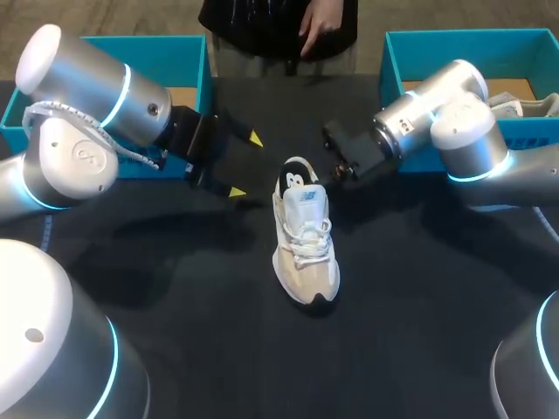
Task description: Take the shoe out of the shoebox, open the shoe tongue, remove and reinsert the insole, then place the shoe into the shoebox
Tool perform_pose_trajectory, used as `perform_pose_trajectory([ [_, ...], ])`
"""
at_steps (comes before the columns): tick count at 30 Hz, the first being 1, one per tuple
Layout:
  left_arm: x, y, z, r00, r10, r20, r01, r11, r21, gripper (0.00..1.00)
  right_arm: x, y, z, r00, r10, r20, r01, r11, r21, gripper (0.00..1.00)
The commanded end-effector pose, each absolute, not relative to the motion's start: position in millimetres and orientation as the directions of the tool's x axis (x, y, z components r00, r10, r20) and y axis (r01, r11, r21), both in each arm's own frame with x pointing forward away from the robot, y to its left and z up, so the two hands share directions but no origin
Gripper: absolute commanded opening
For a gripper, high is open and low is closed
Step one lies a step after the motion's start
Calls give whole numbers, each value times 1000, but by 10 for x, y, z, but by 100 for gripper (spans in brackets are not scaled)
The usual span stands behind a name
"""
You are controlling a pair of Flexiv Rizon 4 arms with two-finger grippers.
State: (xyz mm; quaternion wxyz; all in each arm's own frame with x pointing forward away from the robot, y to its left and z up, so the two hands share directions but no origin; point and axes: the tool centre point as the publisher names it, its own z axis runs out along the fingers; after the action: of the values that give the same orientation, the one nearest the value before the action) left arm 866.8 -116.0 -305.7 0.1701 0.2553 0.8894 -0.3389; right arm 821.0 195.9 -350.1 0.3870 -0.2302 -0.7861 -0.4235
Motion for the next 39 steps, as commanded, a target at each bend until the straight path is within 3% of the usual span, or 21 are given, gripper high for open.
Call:
perform_pose_trajectory([
  [1,8661,-1176,-3051,-811,340,-476,570,641,-514,100,8246,1976,-3435,-606,39,795,679,547,490,24],
  [5,8662,-1175,-3052,-810,340,-477,571,640,-514,100,8275,1965,-3379,-623,43,781,667,552,501,31],
  [13,8663,-1171,-3048,-808,341,-480,574,638,-513,100,8357,1969,-3304,-644,50,763,653,556,514,32],
  [17,8670,-1151,-3039,-808,342,-480,575,640,-510,100,8428,1968,-3315,-651,47,758,645,561,519,22],
  [18,8672,-1147,-3040,-808,343,-480,574,641,-509,100,8438,1971,-3320,-652,46,757,643,563,519,16],
  [19,8674,-1145,-3040,-808,343,-480,574,641,-509,100,8447,1977,-3324,-651,43,758,641,566,518,4],
  [20,8675,-1144,-3040,-808,342,-480,574,642,-508,100,8452,1983,-3332,-649,42,759,641,568,516,0],
  [35,8676,-1170,-3078,-812,339,-475,570,638,-518,100,8273,2013,-3450,-606,42,794,671,563,482,0],
  [37,8677,-1171,-3080,-812,341,-474,570,638,-518,100,8285,2011,-3435,-613,43,789,668,562,488,26],
  [39,8681,-1171,-3082,-812,341,-475,570,637,-518,100,8307,2016,-3393,-623,46,781,662,562,495,32],
])
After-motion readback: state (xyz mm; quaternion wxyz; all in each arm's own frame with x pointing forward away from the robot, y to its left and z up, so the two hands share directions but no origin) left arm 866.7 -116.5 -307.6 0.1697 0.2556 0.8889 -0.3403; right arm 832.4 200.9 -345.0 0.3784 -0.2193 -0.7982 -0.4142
